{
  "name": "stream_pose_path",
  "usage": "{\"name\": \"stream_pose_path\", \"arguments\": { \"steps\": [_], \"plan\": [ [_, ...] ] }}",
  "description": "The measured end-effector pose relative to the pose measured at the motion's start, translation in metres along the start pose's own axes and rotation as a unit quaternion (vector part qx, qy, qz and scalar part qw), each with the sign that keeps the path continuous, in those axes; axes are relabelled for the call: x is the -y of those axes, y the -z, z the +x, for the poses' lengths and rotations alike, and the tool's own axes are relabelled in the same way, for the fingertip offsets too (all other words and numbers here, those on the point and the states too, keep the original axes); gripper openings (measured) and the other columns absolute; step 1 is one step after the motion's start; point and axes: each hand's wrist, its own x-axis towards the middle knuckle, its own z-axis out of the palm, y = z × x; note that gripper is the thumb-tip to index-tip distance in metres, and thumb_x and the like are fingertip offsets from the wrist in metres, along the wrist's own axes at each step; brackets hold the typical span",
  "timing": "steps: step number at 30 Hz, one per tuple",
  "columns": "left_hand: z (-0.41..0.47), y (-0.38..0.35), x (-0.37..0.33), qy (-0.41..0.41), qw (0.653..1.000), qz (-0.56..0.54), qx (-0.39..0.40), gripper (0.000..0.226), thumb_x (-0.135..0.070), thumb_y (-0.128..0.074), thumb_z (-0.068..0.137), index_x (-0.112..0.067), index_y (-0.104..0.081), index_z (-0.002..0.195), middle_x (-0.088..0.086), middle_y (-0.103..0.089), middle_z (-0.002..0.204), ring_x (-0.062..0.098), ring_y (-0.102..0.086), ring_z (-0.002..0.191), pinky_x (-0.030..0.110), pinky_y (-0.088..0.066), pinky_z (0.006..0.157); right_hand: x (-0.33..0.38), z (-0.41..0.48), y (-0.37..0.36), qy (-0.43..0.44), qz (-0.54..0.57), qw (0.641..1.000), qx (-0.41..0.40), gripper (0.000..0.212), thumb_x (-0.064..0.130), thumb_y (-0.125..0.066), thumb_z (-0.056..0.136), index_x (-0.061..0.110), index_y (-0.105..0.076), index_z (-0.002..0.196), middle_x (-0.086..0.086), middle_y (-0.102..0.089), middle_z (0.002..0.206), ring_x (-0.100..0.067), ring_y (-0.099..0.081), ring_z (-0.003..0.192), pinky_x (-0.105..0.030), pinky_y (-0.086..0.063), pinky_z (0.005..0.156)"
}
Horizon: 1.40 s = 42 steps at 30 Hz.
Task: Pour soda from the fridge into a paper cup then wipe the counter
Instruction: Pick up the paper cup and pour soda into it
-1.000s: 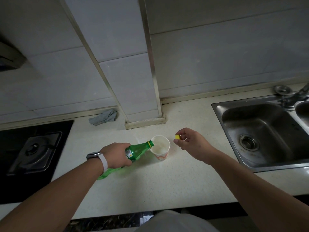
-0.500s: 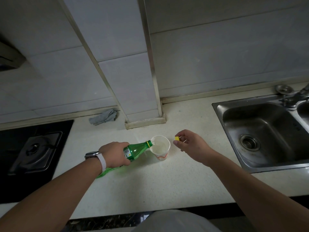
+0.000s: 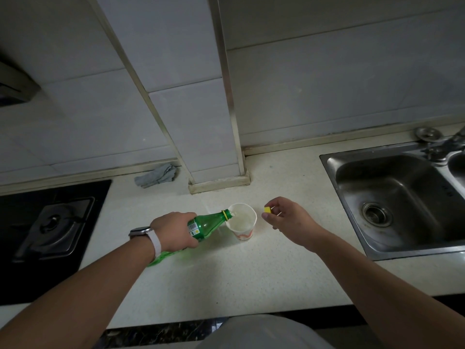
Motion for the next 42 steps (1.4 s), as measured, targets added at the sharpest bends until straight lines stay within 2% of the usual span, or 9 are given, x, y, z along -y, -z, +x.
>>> {"name": "stream_pose_path", "arguments": {
  "steps": [8,16,19,24,27,31,38,40,42],
  "plan": [
    [-0.004,0.003,-0.006,-0.01,0.996,-0.075,-0.039,0.044,-0.046,-0.069,0.06,-0.036,-0.056,0.101,-0.011,-0.064,0.079,0.009,-0.06,0.07,0.025,-0.046,0.055,0.002,0.001,-0.002,0.004,0.002,1.0,0.001,0.021,0.034,-0.069,0.088,0.027,-0.06,0.106,0.001,-0.065,0.092,-0.014,-0.064,0.079,-0.027,-0.052,0.067],
    [-0.015,0.0,-0.01,0.002,0.979,-0.183,-0.086,0.053,-0.047,-0.072,0.06,-0.043,-0.056,0.11,-0.014,-0.067,0.086,0.009,-0.063,0.076,0.034,-0.056,0.069,0.016,0.005,-0.002,0.024,0.007,1.0,0.008,0.024,0.03,-0.073,0.086,0.027,-0.062,0.107,0.004,-0.065,0.097,-0.014,-0.063,0.082,-0.031,-0.055,0.073],
    [-0.021,-0.002,-0.012,0.012,0.972,-0.214,-0.098,0.056,-0.047,-0.074,0.06,-0.044,-0.055,0.113,-0.015,-0.068,0.088,0.007,-0.064,0.078,0.033,-0.056,0.07,0.029,0.006,-0.002,0.048,0.003,0.999,0.018,0.024,0.031,-0.072,0.086,0.027,-0.062,0.108,0.005,-0.065,0.097,-0.014,-0.063,0.081,-0.034,-0.055,0.073],
    [-0.033,-0.006,-0.021,0.005,0.957,-0.269,-0.111,0.051,-0.044,-0.078,0.061,-0.045,-0.056,0.107,-0.015,-0.069,0.086,0.006,-0.065,0.078,0.036,-0.057,0.072,0.061,0.006,-0.001,0.124,-0.05,0.991,0.029,0.024,0.035,-0.068,0.089,0.03,-0.06,0.111,0.011,-0.062,0.097,-0.006,-0.06,0.077,-0.021,-0.047,0.067],
    [-0.039,-0.01,-0.029,0.003,0.944,-0.31,-0.116,0.055,-0.039,-0.082,0.062,-0.05,-0.054,0.109,-0.018,-0.069,0.092,0.005,-0.066,0.084,0.037,-0.057,0.078,0.079,0.006,0.0,0.17,-0.085,0.981,0.04,0.024,0.034,-0.069,0.088,0.034,-0.059,0.111,0.016,-0.059,0.095,-0.004,-0.059,0.08,-0.016,-0.046,0.067],
    [-0.046,-0.014,-0.039,-0.003,0.934,-0.335,-0.126,0.06,-0.039,-0.082,0.062,-0.06,-0.049,0.108,-0.02,-0.07,0.095,0.002,-0.066,0.088,0.036,-0.057,0.08,0.094,0.005,0.003,0.227,-0.151,0.959,0.078,0.032,0.028,-0.069,0.088,0.033,-0.062,0.119,0.024,-0.056,0.093,-0.003,-0.058,0.085,-0.019,-0.048,0.073],
    [-0.051,-0.022,-0.058,0.0,0.916,-0.374,-0.145,0.066,-0.04,-0.083,0.06,-0.067,-0.048,0.109,-0.025,-0.07,0.1,-0.003,-0.066,0.09,0.035,-0.057,0.082,0.105,0.007,0.015,0.304,-0.248,0.911,0.129,0.031,0.023,-0.068,0.088,0.033,-0.065,0.117,0.02,-0.059,0.106,-0.003,-0.058,0.088,-0.019,-0.047,0.076],
    [-0.051,-0.024,-0.061,0.003,0.913,-0.382,-0.145,0.067,-0.041,-0.083,0.058,-0.068,-0.048,0.11,-0.026,-0.07,0.1,-0.004,-0.065,0.091,0.034,-0.057,0.083,0.11,0.007,0.021,0.308,-0.285,0.897,0.14,0.029,0.031,-0.068,0.088,0.032,-0.064,0.116,0.016,-0.062,0.105,-0.006,-0.058,0.086,-0.024,-0.049,0.075],
    [-0.049,-0.024,-0.066,0.001,0.916,-0.375,-0.141,0.068,-0.044,-0.082,0.058,-0.064,-0.049,0.115,-0.024,-0.07,0.101,-0.002,-0.066,0.092,0.034,-0.057,0.083,0.117,0.009,0.027,0.264,-0.351,0.888,0.136,0.029,0.051,-0.065,0.085,0.031,-0.064,0.106,0.013,-0.064,0.092,-0.008,-0.057,0.078,-0.03,-0.049,0.07]
  ]
}}
